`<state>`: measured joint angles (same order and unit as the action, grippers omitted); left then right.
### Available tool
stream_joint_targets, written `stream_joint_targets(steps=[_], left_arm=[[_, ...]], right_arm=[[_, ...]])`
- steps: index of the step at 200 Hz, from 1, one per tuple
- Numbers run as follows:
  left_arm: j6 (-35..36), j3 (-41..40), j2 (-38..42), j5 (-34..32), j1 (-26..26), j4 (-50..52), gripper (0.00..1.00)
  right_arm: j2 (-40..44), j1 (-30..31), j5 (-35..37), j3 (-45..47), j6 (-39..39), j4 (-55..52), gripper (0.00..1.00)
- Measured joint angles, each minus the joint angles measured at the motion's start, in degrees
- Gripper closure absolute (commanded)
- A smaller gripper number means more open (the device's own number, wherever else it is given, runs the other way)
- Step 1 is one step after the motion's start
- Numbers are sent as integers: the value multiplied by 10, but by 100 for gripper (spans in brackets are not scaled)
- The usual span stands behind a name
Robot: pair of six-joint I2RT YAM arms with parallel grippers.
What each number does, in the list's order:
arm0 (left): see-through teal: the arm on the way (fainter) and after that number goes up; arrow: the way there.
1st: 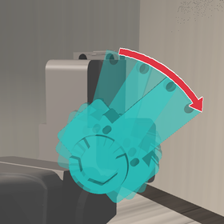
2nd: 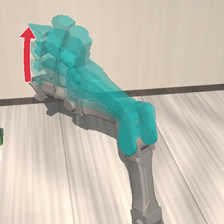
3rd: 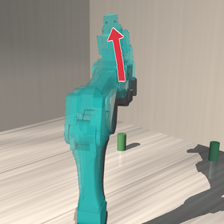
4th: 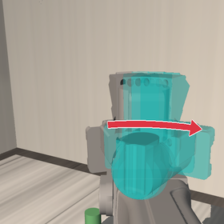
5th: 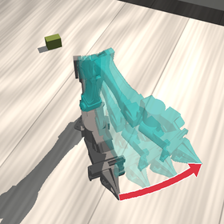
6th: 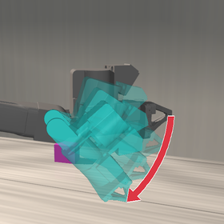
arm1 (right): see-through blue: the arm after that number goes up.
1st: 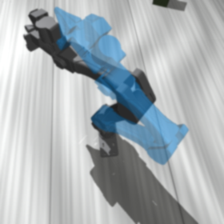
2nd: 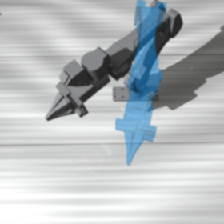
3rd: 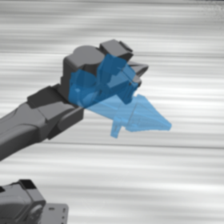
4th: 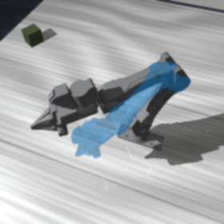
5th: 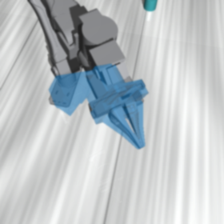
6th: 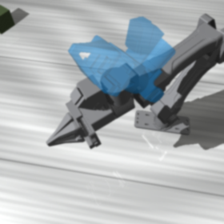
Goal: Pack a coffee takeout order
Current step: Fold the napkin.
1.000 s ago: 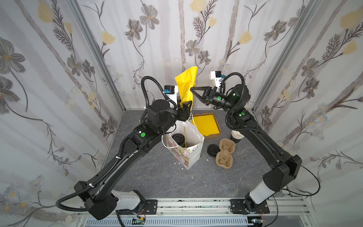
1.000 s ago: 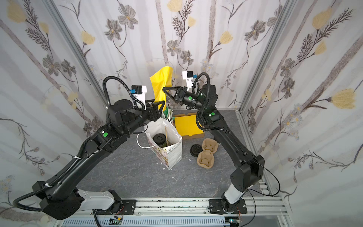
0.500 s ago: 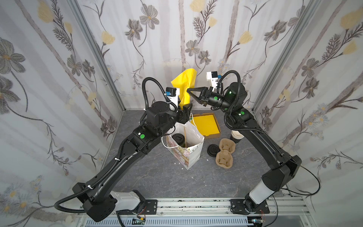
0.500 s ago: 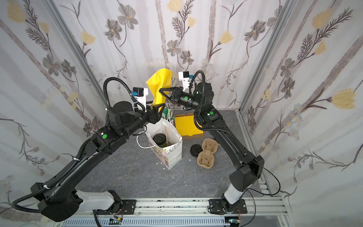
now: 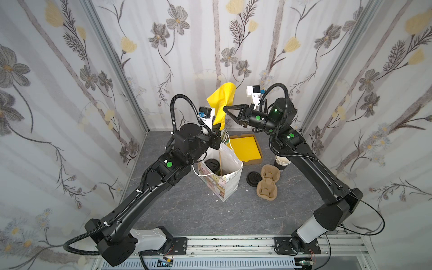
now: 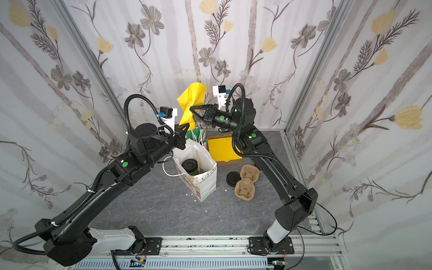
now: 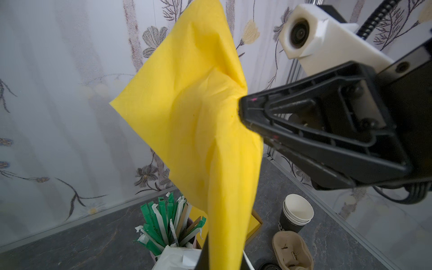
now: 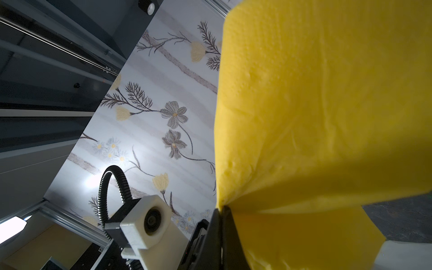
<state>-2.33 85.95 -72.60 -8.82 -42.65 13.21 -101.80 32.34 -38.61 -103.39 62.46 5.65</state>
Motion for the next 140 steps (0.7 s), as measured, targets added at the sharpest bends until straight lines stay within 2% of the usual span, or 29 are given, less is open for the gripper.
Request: stream_joint_targets(steps=[21, 32, 46, 58, 84, 140], left_arm=[[19, -4, 0, 0, 0, -2, 100], [29, -7, 0, 1, 0, -3, 100], [45, -9, 1, 10, 0, -5, 100], [60, -14, 7, 16, 0, -5, 100], [97, -17, 20, 23, 0, -12, 100], [186, -34, 34, 66, 0, -2, 100]], right_arm=[[0, 0, 0, 0, 0, -3, 98], [0, 0, 0, 0, 0, -7, 83], [0, 0, 1, -2, 0, -17, 73], [1, 0, 1, -2, -5, -31, 61], [1, -2, 7, -16, -12, -94, 51], [-42, -9, -13, -132, -33, -250, 46]])
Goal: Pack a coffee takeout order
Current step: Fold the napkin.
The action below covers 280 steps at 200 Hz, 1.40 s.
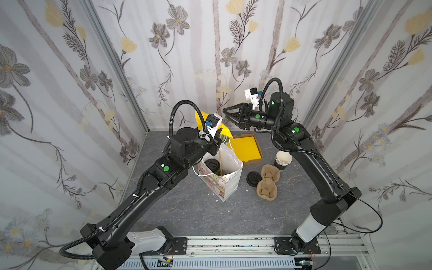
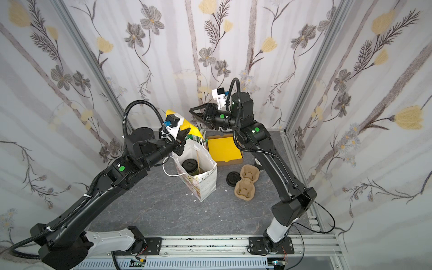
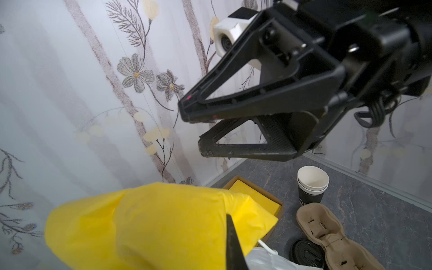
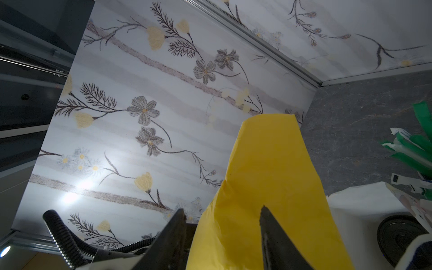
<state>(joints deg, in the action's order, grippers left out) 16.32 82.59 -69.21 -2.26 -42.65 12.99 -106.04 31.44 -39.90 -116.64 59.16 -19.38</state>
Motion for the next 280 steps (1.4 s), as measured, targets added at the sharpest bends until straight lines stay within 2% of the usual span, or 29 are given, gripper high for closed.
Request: stream_joint_targets(steps=[61, 137, 187, 280], left_arm=[[92, 28, -14, 50, -1, 111, 100], [236, 26, 0, 93, -5, 233, 100], [316, 35, -11, 99, -10, 290, 100], [391, 45, -27, 66, -31, 338, 100]], right_arm=[[-78, -4, -47, -166, -56, -175, 41], [-96, 13, -47, -173, -146, -378, 35], [-103, 33, -51, -173, -165, -403, 32], [-127, 38, -32, -173, -183, -469, 33]])
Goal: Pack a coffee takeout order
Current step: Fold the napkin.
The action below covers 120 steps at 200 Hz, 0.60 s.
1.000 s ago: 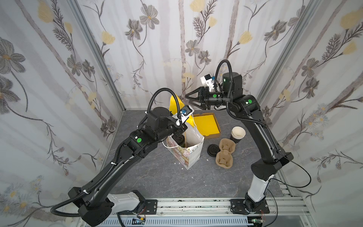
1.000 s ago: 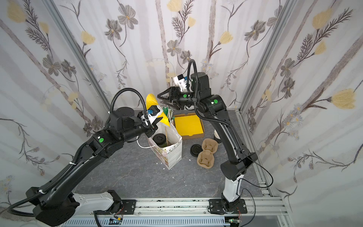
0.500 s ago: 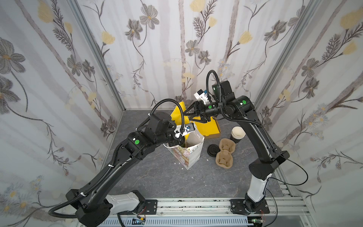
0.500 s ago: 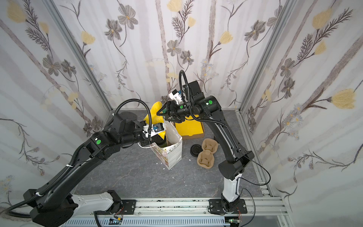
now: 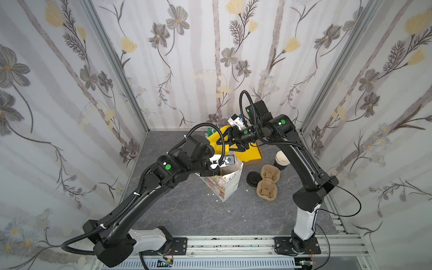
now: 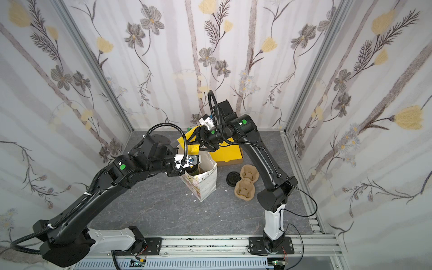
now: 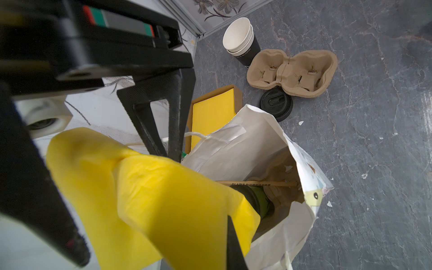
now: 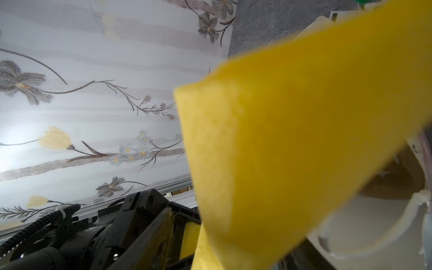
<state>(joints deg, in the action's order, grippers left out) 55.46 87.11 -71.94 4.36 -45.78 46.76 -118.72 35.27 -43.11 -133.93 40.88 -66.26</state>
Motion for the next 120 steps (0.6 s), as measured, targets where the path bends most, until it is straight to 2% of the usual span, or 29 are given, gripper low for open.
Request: stream_joint_targets(steps=[11, 23, 50, 77, 90, 120], left_arm=[[5, 0, -5, -8, -4, 2, 100], [12, 0, -12, -15, -6, 3, 100], [19, -2, -15, -31, -7, 9, 100], [22, -10, -11, -46, -7, 6, 100], [22, -13, -7, -52, -7, 0, 77], [13, -18, 9, -58, -7, 7, 25]], right_arm=[[-3, 0, 0, 0, 0, 0, 37], [-5, 0, -4, 0, 0, -1, 45], [-5, -1, -4, 0, 0, -2, 83], [-5, -8, -4, 0, 6, -1, 96], [-4, -11, -5, 0, 8, 3, 100], [9, -22, -1, 0, 8, 38, 100]])
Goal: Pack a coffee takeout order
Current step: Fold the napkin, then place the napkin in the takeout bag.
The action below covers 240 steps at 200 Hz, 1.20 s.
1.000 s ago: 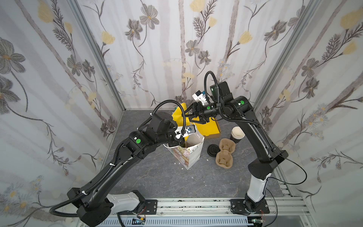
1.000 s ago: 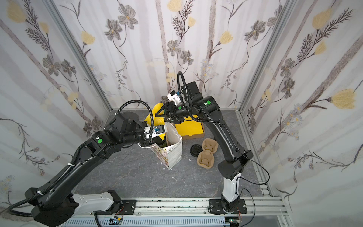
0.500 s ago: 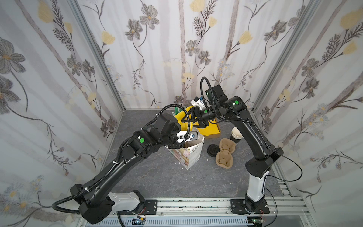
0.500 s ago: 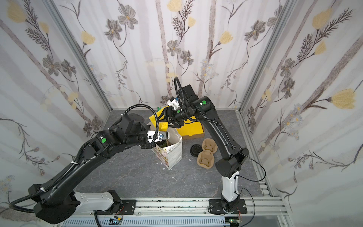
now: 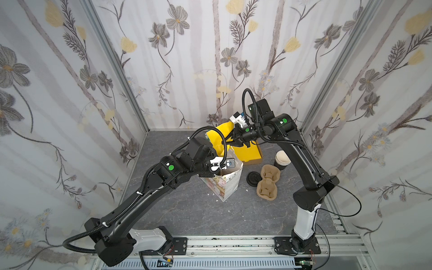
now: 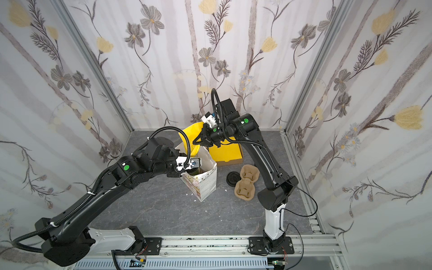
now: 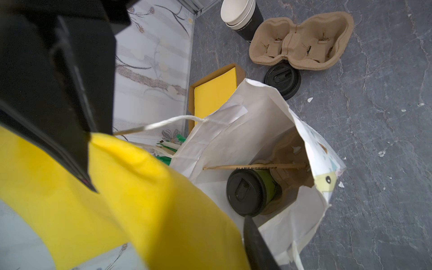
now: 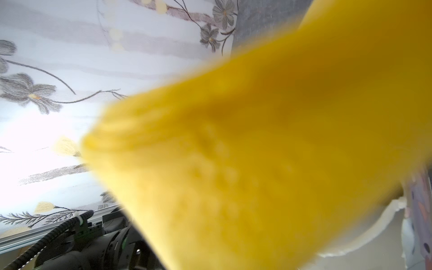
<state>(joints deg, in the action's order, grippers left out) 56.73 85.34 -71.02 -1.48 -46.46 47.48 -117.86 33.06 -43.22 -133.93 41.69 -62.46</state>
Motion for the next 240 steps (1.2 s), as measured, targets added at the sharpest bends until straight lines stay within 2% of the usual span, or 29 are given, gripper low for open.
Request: stream_joint_targets(steps=[11, 15, 47, 95, 121, 153, 201, 218, 240], left_arm=[[-10, 0, 9, 0, 0, -3, 2], [-18, 0, 12, 0, 0, -4, 0], [-68, -3, 42, -2, 0, -9, 0], [-174, -21, 97, -4, 0, -51, 0], [-242, -42, 120, -19, 1, -85, 0], [-350, -50, 121, -67, 6, -139, 0], [-479, -54, 108, -154, 23, -211, 0], [-504, -57, 107, -173, 28, -224, 0], [-523, -61, 107, -187, 32, -236, 0]], right_arm=[[6, -4, 4, 0, -6, 18, 100], [8, -5, 6, 0, -10, 25, 100], [12, -3, 31, 0, -58, 66, 100], [32, 10, 100, 30, -179, 93, 100], [85, 23, 126, 124, -246, 135, 100], [162, 48, 154, 270, -324, 201, 100], [316, 87, 177, 515, -408, 364, 100], [342, 88, 184, 555, -428, 402, 100], [349, 88, 183, 564, -455, 424, 100]])
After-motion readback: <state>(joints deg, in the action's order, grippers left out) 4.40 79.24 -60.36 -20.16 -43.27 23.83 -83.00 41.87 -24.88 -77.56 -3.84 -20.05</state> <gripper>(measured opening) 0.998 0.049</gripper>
